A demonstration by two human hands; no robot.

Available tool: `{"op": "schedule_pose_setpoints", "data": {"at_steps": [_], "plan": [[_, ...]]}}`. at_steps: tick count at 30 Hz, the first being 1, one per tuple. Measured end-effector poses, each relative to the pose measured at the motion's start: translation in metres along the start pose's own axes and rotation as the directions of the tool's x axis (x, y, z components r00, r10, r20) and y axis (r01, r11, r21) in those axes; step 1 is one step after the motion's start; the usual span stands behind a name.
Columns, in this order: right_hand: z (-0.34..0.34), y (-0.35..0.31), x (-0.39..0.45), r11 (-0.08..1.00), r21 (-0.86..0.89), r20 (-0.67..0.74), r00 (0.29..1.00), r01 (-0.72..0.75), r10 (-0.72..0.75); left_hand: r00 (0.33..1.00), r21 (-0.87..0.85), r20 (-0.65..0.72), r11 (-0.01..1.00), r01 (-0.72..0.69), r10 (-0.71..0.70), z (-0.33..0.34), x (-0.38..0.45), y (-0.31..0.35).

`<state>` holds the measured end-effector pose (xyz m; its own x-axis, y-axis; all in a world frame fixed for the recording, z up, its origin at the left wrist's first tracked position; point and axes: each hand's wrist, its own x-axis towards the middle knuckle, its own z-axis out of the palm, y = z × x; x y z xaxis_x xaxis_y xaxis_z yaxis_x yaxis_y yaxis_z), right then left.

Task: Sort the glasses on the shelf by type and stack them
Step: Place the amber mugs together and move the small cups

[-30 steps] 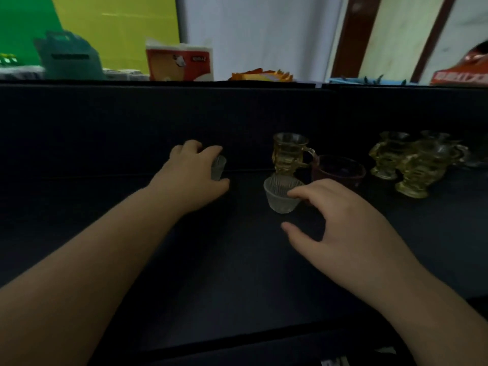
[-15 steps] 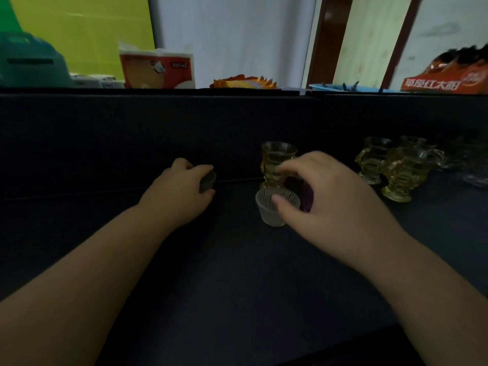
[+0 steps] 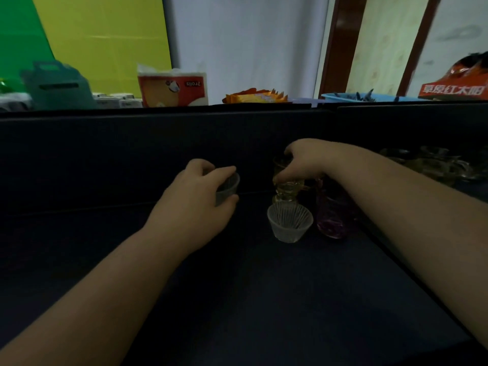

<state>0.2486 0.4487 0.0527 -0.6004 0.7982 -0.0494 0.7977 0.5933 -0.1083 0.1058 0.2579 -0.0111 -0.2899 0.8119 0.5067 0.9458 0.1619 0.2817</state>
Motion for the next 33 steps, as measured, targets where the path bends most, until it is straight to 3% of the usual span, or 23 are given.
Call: {"op": "schedule_pose_setpoints", "data": {"at_steps": [9, 17, 25, 33], "plan": [[0.000, -0.003, -0.008, 0.981, 0.169, -0.222, 0.973, 0.093, -0.054, 1.000, 0.028, 0.022, 0.999, -0.015, 0.014, 0.002, -0.003, 0.007], [-0.032, 0.010, -0.074, 0.933, 0.316, -0.576, 0.816, 0.170, 0.046, 0.998, 0.033, -0.046, 0.999, -0.042, 0.044, -0.013, -0.005, 0.019], [-0.020, 0.076, -0.175, 0.897, 0.431, -0.590, 0.783, 0.101, 0.196, 0.982, -0.057, -0.036, 0.981, -0.185, 0.183, -0.030, -0.033, 0.083], [0.010, 0.172, -0.249, 0.845, 0.534, -0.597, 0.727, 0.043, 0.340, 0.942, -0.189, 0.024, 0.927, -0.323, 0.334, 0.008, -0.064, 0.191]]}}
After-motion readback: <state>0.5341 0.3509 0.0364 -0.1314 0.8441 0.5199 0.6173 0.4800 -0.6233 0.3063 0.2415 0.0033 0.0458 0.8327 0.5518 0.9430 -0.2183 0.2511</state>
